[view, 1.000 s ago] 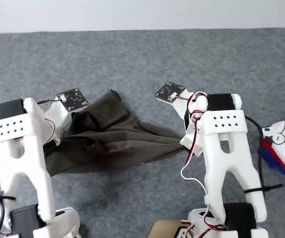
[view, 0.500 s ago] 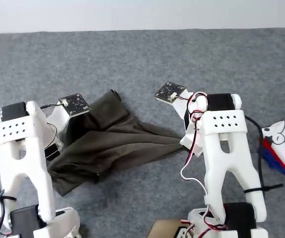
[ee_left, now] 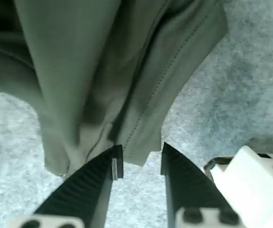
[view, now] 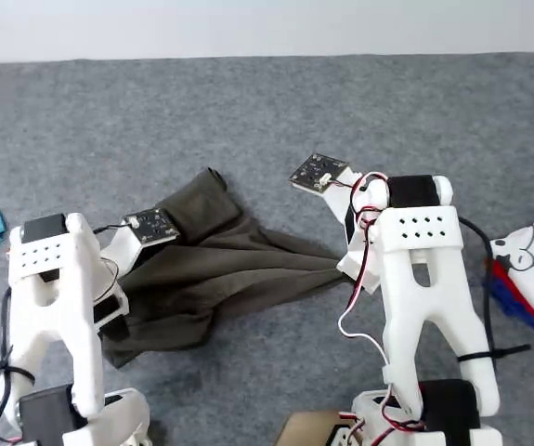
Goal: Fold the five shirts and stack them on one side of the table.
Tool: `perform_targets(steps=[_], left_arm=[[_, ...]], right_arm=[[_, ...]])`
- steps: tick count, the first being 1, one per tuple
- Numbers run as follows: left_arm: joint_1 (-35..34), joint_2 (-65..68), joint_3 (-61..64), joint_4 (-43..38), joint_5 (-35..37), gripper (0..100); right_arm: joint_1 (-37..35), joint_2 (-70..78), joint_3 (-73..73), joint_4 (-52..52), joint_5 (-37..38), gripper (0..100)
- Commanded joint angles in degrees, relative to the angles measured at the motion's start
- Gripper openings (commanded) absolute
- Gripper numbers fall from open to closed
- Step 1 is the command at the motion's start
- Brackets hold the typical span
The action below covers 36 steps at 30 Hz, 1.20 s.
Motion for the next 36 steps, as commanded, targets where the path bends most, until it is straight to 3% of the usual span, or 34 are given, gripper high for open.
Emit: perform_targets(steps=[1,5,12,30,36], left_arm=[[-0.09,-2.2,0.04,0.0,0.09,14],[-1.67,-1.76,0.22,0.35,-0.62,15],[-9.23,-1.67,0.75,0.44,-8.88,18],[-8.97,-1.58,8.22,-9.85,-9.76,18],[-5.89,-1.58,12.35,-13.27,-9.05,18]], right_arm=[[-0.04,-2.59,-0.44,-0.48,-0.44,1.0],[-0.04,-2.59,-0.44,-0.4,-0.44,1.0],[-0.04,-2.59,-0.44,-0.48,-0.44,1.0],[-0.22,-2.59,-0.44,-0.48,-0.53,1.0],[-0.31,-2.59,-0.44,-0.48,-0.53,1.0]])
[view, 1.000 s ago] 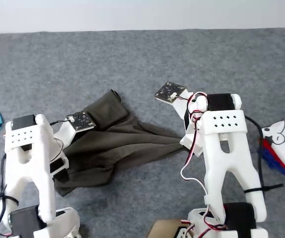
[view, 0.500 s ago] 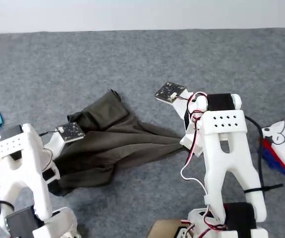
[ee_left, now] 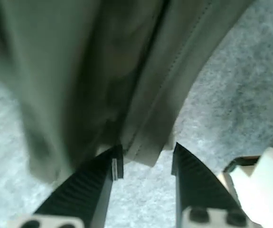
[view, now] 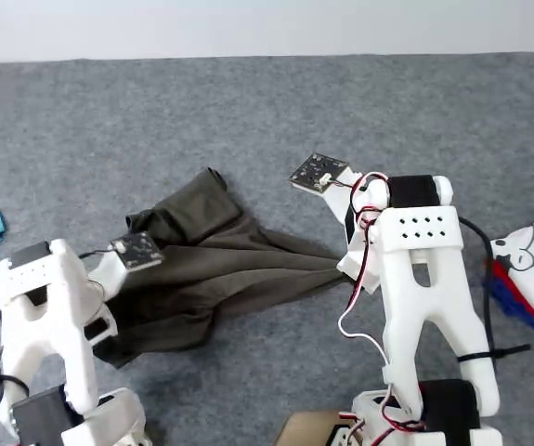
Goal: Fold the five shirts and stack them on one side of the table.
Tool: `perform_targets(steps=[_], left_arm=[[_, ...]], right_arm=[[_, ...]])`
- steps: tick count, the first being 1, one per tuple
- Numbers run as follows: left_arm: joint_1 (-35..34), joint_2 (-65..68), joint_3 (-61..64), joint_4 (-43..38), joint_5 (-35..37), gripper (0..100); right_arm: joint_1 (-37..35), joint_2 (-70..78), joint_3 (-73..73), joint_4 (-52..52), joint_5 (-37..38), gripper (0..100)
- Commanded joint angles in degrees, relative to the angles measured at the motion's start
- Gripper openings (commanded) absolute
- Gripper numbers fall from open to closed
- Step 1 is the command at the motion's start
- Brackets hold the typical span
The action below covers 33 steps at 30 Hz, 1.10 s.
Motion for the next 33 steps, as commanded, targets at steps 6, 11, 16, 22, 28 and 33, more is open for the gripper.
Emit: perform_targets(steps=[6,11,16,22,28,33], left_arm=[[2.46,-1.58,2.33,-5.27,2.11,17],[2.46,-1.58,3.65,-7.12,2.11,12],[2.46,-1.58,5.32,-8.62,2.11,4],[2.46,-2.11,4.79,-7.82,2.2,0],[2.2,-2.2,-10.68,9.05,2.29,0],[1.93,-2.64,-28.44,19.43,3.6,0]], right_arm=[[-0.31,-2.59,-0.44,-0.48,-0.53,1.0],[-0.31,-2.59,-0.44,-0.48,-0.53,1.0],[-0.22,-2.59,-0.44,-0.48,-0.53,1.0],[-0.22,-2.59,-0.44,-0.48,-0.53,1.0],[-0.04,-3.3,-4.13,2.42,-0.53,1.0],[-0.04,-3.3,-14.51,7.16,-0.62,1.0]])
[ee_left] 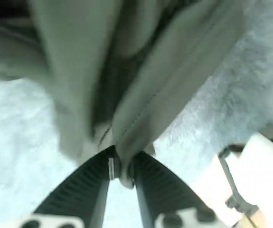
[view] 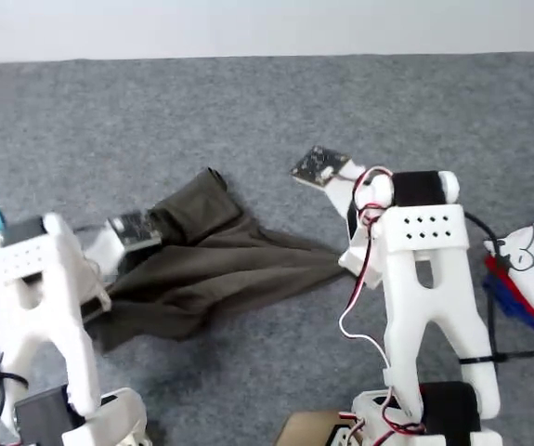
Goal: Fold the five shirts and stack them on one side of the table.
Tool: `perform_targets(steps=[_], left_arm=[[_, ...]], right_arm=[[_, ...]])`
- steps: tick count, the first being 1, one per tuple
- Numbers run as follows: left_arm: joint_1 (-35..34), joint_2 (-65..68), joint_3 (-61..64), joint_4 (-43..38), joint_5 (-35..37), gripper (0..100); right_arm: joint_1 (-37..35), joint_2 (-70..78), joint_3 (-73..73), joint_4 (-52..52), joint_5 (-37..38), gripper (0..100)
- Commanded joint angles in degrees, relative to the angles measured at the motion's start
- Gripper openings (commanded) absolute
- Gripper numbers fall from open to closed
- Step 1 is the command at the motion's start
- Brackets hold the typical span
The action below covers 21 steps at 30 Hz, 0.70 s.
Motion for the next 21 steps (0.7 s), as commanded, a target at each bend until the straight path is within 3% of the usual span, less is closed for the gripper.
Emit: perform_targets(steps=[1,10,16,21], left_arm=[[-0.62,-3.25,-12.97,4.84,3.6,0],[4.48,-20.57,-21.93,4.4,13.1,0],[1.14,-26.73,-30.37,-7.74,34.55,0],[-1.67,-28.57,-36.7,-15.65,44.4,1]], right_arm=[[-0.04,-2.51,-10.02,3.65,-0.7,1.0],[2.77,-2.51,-27.25,4.26,-0.7,0.9],[8.75,-2.42,-38.51,3.03,-0.62,0.9],[12.7,-2.51,-46.51,1.27,-0.7,0.9]])
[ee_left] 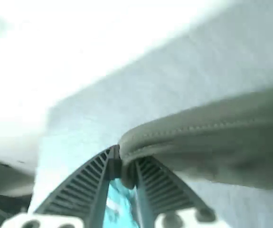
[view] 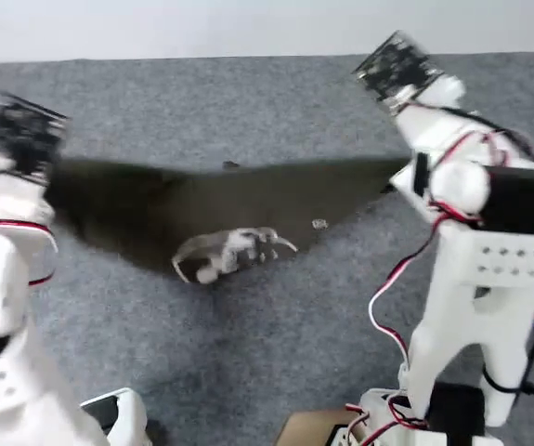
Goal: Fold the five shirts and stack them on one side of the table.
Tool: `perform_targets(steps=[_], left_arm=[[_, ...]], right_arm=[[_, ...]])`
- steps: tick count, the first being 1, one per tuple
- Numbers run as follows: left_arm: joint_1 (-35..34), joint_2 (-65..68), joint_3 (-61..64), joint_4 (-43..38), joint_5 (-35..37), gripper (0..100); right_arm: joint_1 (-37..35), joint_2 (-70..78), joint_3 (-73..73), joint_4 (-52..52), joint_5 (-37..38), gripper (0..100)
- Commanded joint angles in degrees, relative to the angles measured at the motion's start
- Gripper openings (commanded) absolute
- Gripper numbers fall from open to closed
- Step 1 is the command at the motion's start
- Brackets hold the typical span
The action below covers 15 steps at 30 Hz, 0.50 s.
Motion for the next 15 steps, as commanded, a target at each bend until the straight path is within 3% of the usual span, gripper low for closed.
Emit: perform_targets(steps=[1,7,15], left_arm=[[-1.32,-1.85,-5.32,-5.19,6.15,1],[0.35,-3.08,-12.53,-7.38,12.13,1],[2.55,-3.69,-26.42,-11.25,12.84,1]], right_arm=[[2.51,-2.51,-7.56,-0.92,-0.53,0.9],[2.59,-2.51,-15.65,-3.91,-0.53,0.9],[2.77,-2.51,-27.78,-7.96,-0.18,1.0]])
